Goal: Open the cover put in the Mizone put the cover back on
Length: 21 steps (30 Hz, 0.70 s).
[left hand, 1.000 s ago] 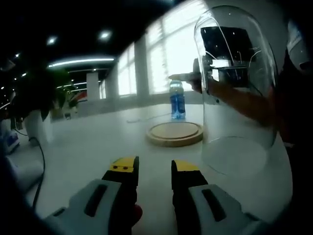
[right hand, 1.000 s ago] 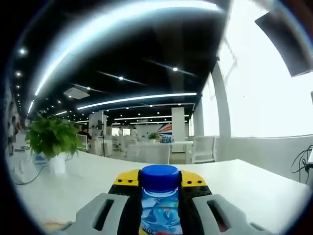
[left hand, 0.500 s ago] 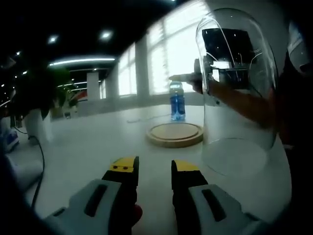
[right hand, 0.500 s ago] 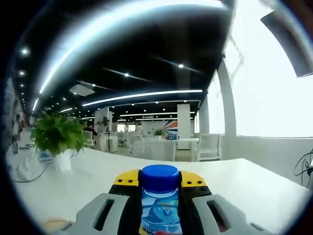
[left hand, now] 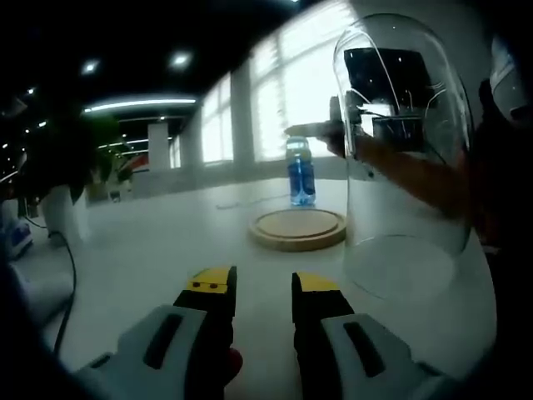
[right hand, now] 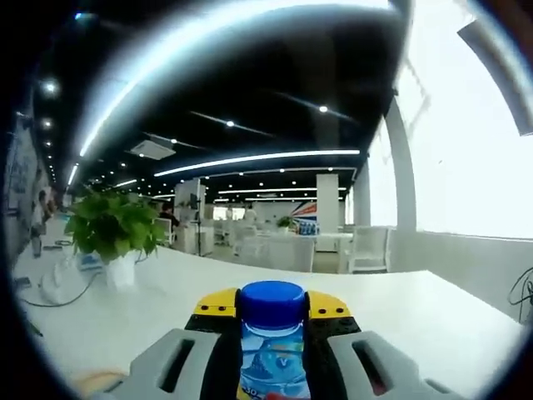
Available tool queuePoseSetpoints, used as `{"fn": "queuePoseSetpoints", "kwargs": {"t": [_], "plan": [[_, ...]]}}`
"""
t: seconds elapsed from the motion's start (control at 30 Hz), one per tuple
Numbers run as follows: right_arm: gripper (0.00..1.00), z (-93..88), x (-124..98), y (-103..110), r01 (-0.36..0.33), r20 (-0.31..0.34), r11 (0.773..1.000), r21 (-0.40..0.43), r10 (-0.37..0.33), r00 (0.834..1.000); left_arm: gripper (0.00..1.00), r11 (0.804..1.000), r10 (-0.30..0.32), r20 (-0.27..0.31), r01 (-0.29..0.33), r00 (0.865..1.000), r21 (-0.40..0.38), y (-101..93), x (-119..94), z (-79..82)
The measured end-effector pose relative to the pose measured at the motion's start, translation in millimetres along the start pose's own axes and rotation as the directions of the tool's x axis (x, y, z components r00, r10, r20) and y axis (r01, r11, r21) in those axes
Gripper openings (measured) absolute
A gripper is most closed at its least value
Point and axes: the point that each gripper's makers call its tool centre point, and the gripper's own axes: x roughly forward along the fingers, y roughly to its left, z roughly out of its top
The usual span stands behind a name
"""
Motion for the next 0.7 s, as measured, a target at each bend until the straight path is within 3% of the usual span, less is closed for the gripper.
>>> {"fn": "queuePoseSetpoints", "kwargs": {"t": [0.4,0.7], "plan": [[0.20,19.1,-7,26,-0.072,0.033,0.997,-0.010,0.072,0.997,0.21,1.000,0.000,-0.004,0.000,1.000,0.004,-0.4,0,-0.6],[0.20,35.4,-13,57,-0.180,0.061,0.984,0.002,0.180,0.982,0.21,1.000,-0.001,-0.003,0.001,1.000,0.001,-0.2,0,-0.1]]}}
